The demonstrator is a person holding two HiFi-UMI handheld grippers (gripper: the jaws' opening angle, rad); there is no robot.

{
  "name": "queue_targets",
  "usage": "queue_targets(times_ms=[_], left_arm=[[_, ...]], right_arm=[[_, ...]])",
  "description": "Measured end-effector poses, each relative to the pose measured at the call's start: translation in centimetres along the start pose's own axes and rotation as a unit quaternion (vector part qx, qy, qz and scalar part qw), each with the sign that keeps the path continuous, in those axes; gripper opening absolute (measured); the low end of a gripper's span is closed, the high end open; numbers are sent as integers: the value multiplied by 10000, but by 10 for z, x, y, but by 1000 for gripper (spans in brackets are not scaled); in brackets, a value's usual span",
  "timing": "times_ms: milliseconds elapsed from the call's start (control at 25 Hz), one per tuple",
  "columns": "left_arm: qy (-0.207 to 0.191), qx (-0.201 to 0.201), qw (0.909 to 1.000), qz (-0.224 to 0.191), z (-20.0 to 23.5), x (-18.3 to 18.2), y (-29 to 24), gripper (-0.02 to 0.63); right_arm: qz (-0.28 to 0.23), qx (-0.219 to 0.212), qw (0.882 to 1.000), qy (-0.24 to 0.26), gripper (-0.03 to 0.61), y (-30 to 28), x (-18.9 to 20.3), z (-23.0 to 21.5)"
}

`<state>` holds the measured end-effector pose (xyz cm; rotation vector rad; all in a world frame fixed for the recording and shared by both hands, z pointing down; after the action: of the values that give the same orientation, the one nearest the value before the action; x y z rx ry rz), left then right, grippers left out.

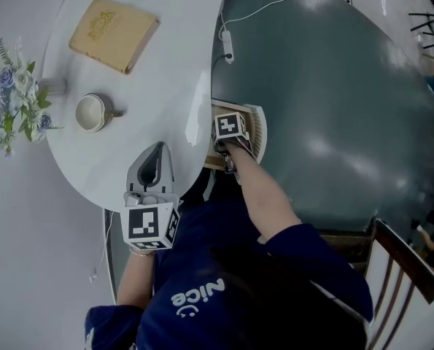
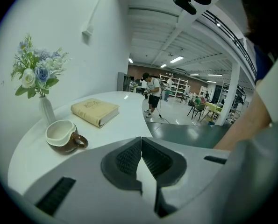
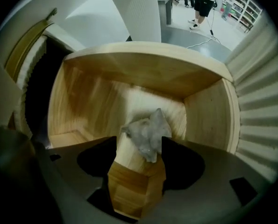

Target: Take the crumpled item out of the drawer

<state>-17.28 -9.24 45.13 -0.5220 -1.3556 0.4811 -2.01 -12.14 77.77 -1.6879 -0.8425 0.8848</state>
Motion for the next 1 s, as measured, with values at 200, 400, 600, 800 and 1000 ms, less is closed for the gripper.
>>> queue_targets(times_ms=[200, 400, 600, 800, 1000], left_arm=[[-9, 32, 10000, 51, -9, -1, -4, 5], [-31, -73, 9999, 92, -7, 2, 0, 5], [-18, -218, 9996, 168, 0, 8, 7, 5], [-31, -219, 9996, 153, 0, 9, 6, 5], [-11, -135, 9998, 132, -8, 9, 3, 5]], right_arm=[[125, 235, 9996, -125, 311, -11, -2, 0], [146, 427, 9981, -410, 219, -18, 0, -7], [154, 302, 9973, -653, 210, -22, 0, -11], [61, 274, 9972, -693, 146, -18, -3, -13], [-165, 199, 9960, -859, 113, -8, -1, -13]])
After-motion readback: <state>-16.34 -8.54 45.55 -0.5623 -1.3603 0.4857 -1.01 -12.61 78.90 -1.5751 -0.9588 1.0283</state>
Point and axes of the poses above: the fingertips, and each gripper's own axes: y backward along the fingers, z to its left, x out of its underside, the point moved 1 cm from there along y, backward along the fingers, and after that the axes turned 4 degrees about z, right-handed, at the moved point
